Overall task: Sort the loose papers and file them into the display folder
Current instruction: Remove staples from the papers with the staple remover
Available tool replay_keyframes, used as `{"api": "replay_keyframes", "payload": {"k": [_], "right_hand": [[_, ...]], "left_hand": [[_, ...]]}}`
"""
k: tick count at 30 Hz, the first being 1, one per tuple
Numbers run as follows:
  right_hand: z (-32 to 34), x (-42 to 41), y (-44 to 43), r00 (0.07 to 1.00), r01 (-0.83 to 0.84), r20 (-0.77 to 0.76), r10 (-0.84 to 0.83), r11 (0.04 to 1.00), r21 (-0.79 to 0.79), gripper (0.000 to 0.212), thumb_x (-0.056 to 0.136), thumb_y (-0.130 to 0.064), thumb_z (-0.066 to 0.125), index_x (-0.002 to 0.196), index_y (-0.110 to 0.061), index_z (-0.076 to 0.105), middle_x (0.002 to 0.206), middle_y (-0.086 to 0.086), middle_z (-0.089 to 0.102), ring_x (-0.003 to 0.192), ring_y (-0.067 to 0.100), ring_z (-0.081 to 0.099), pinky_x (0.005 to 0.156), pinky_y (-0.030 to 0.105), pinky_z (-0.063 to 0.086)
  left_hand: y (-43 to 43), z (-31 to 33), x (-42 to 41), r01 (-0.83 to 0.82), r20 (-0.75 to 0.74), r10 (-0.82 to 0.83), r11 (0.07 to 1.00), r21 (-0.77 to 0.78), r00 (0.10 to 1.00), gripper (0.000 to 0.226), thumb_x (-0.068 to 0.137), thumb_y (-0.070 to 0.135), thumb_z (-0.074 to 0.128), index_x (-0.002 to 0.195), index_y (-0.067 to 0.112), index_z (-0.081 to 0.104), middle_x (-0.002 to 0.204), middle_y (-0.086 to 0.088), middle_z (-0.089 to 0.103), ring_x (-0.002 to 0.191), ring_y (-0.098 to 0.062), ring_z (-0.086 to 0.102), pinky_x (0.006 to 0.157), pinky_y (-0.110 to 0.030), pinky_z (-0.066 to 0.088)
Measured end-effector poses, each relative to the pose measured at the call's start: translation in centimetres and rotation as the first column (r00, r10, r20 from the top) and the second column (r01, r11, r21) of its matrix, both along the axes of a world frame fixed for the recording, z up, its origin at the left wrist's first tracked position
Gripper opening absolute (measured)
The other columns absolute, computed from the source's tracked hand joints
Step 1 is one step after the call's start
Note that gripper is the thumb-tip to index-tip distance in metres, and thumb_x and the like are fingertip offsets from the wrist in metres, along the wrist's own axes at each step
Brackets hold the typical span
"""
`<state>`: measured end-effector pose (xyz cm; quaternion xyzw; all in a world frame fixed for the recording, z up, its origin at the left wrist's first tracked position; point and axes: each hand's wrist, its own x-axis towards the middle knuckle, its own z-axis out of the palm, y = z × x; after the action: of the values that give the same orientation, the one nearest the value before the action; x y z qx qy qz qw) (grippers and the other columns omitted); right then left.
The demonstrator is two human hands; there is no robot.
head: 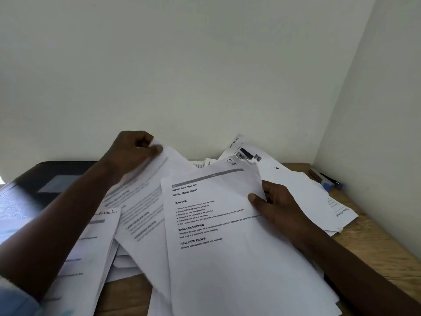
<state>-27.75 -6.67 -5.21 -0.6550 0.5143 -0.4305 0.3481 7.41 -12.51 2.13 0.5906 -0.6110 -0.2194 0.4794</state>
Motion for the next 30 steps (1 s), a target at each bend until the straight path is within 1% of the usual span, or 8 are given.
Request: {"api": "replay_keyframes", "payload": {"k": [5, 9, 14, 18, 20, 22, 26, 30], "right_hand": [[1.9, -3.0, -1.6, 0.991, 0.11, 0.085, -0.108, 0.994, -0.025, 0.015, 0.097, -0.022, 0.067, 0.109, -0.015, 0.073, 0.103, 0.002, 0.078, 0.102, 0.031, 0.072, 0.092, 0.05, 0.054], [5.2, -7.2, -2.0, 0.951, 0.245, 0.214, -0.223, 0.966, -0.082, 0.045, 0.078, -0.042, 0.08, 0.108, -0.009, 0.073, 0.107, 0.014, 0.076, 0.098, 0.038, 0.07, 0.089, 0.049, 0.053], [8.9, -10.6, -1.6, 0.814, 0.418, 0.445, -0.374, 0.908, -0.002, 0.024, 0.099, -0.011, 0.064, 0.122, -0.01, 0.069, 0.105, 0.003, 0.073, 0.089, 0.023, 0.069, 0.087, 0.037, 0.055], [13.0, -11.2, -0.9, 0.821, 0.27, 0.517, -0.24, 0.963, 0.018, 0.045, 0.082, -0.03, 0.083, 0.121, -0.011, 0.068, 0.114, 0.007, 0.074, 0.099, 0.026, 0.07, 0.088, 0.037, 0.059], [14.7, -10.5, -0.7, 0.916, 0.144, 0.375, -0.144, 0.989, 0.029, 0.048, 0.068, -0.032, 0.093, 0.096, -0.007, 0.064, 0.086, 0.007, 0.073, 0.073, 0.021, 0.071, 0.075, 0.032, 0.061], [15.2, -8.2, -0.4, 0.988, 0.029, 0.15, -0.035, 0.999, 0.04, 0.022, 0.08, -0.014, 0.08, 0.09, -0.007, 0.063, 0.078, 0.007, 0.073, 0.055, 0.011, 0.068, 0.055, 0.022, 0.055], [12.6, -2.9, -0.7, 0.986, -0.134, -0.096, 0.134, 0.991, 0.004, 0.021, 0.097, -0.01, 0.067, 0.114, 0.001, 0.07, 0.108, 0.012, 0.077, 0.094, 0.023, 0.073, 0.082, 0.035, 0.06], [9.5, 2.0, -1.0, 0.89, -0.248, -0.388, 0.241, 0.968, 0.033, 0.027, 0.099, -0.025, 0.062, 0.12, -0.008, 0.067, 0.117, 0.005, 0.069, 0.106, 0.015, 0.062, 0.096, 0.041, 0.05]], "left_hand": [[-0.6, -1.9, 1.4, -0.412, 0.126, 0.429, 0.9, -0.139, 0.894, 0.018, 0.098, 0.038, 0.063, 0.107, 0.022, 0.065, 0.102, -0.003, 0.069, 0.098, -0.03, 0.062, 0.085, -0.036, 0.044], [-0.8, -2.2, 2.0, -0.473, 0.113, 0.486, 0.872, -0.13, 0.866, 0.019, 0.101, 0.036, 0.058, 0.112, 0.022, 0.061, 0.107, -0.012, 0.07, 0.102, -0.038, 0.062, 0.08, -0.036, 0.04], [-0.5, -2.6, 1.7, -0.442, 0.203, 0.467, 0.883, -0.157, 0.86, 0.012, 0.1, 0.037, 0.06, 0.106, 0.027, 0.062, 0.106, -0.01, 0.071, 0.099, -0.041, 0.064, 0.08, -0.042, 0.047], [0.0, -2.5, 0.5, -0.395, 0.288, 0.431, 0.902, -0.175, 0.855, 0.013, 0.101, 0.039, 0.058, 0.106, 0.029, 0.063, 0.106, -0.01, 0.072, 0.099, -0.041, 0.064, 0.08, -0.045, 0.05], [0.1, -2.4, -0.2, -0.368, 0.295, 0.412, 0.91, -0.193, 0.862, 0.011, 0.101, 0.039, 0.058, 0.105, 0.03, 0.064, 0.105, -0.007, 0.072, 0.098, -0.04, 0.064, 0.08, -0.043, 0.05], [0.1, -2.3, -0.7, -0.333, 0.265, 0.38, 0.92, -0.206, 0.886, 0.009, 0.1, 0.038, 0.061, 0.103, 0.03, 0.065, 0.102, -0.004, 0.072, 0.095, -0.035, 0.064, 0.079, -0.04, 0.049], [0.1, -1.7, -1.4, -0.131, 0.025, 0.135, 0.983, -0.128, 0.99, 0.002, 0.093, 0.027, 0.074, 0.094, 0.027, 0.072, 0.082, 0.002, 0.074, 0.081, -0.022, 0.067, 0.071, -0.031, 0.044], [1.1, -0.7, -1.9, 0.132, -0.228, -0.121, 0.991, 0.032, 0.966, 0.016, 0.088, 0.011, 0.069, 0.097, 0.02, 0.078, 0.083, -0.002, 0.078, 0.073, -0.015, 0.067, 0.07, -0.029, 0.051]]}}
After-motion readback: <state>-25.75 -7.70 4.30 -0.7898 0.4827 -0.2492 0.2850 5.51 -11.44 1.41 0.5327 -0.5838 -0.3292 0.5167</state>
